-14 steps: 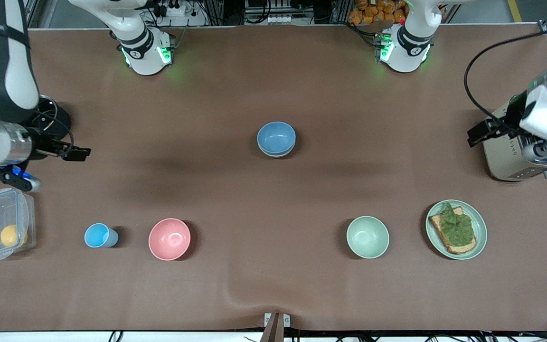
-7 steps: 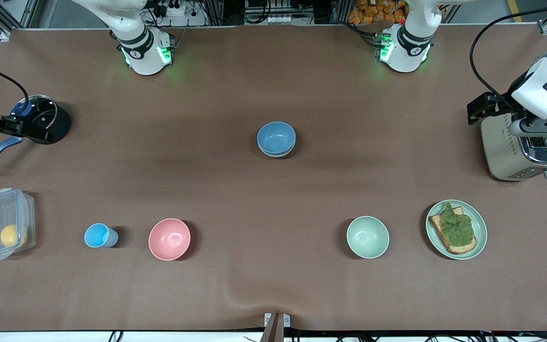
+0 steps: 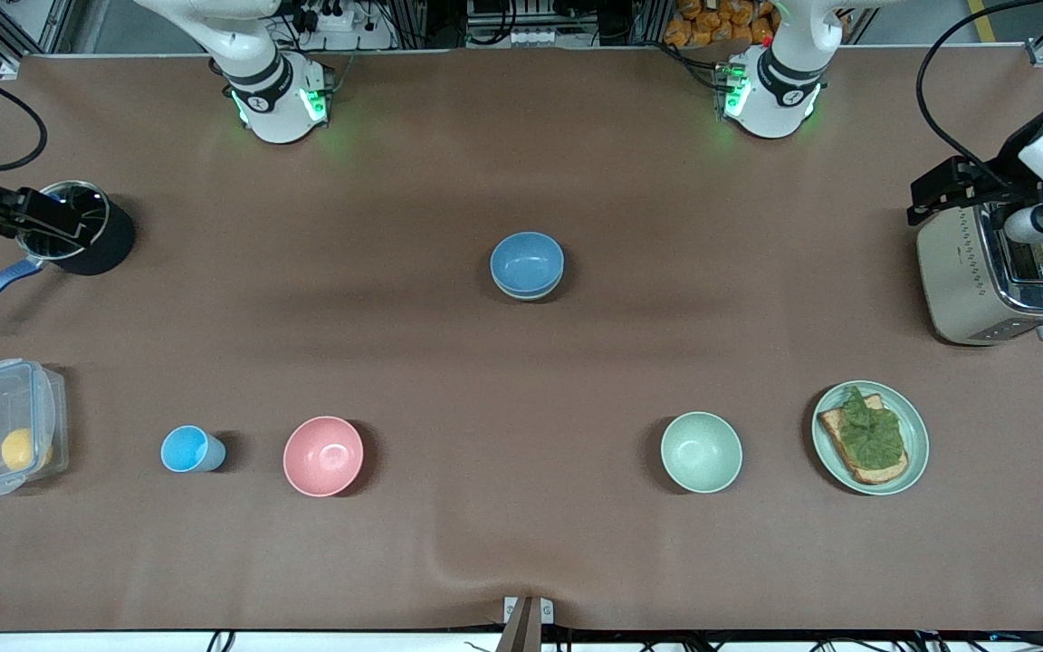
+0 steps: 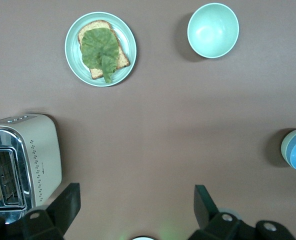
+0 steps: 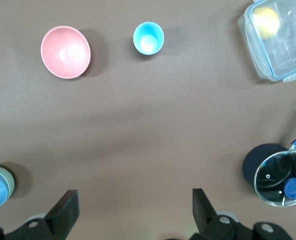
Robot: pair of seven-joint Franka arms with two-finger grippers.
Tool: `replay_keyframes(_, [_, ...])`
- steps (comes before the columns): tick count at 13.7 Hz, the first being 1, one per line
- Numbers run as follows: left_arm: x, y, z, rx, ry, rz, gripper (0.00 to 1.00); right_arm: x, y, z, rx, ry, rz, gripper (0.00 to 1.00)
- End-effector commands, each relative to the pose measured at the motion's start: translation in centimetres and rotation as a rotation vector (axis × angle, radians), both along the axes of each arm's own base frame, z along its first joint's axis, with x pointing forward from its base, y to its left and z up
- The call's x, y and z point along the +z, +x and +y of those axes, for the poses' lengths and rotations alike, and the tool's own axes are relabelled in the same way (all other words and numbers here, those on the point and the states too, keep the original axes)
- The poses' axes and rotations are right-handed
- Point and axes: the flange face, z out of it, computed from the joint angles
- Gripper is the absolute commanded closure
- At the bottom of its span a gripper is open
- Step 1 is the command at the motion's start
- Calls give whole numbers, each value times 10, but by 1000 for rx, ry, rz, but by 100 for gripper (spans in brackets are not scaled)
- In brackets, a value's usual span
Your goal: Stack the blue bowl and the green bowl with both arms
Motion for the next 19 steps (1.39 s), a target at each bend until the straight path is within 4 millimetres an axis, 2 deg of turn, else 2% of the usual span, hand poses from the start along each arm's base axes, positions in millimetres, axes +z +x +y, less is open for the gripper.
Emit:
replay_keyframes(1, [8, -5, -5, -30, -7, 4, 0, 4, 1, -2, 2, -4, -40, 0])
replay_keyframes(7, [4, -1, 17, 22, -5, 12, 0, 5, 2, -3, 1, -3, -51, 0])
replay_keyframes(10, [2, 2, 12, 29, -2, 13, 0, 5, 2, 9, 23, -2, -50, 0])
replay_keyframes(19, [4, 4, 7, 70, 26, -12, 0, 9, 2, 10, 40, -10, -48, 0])
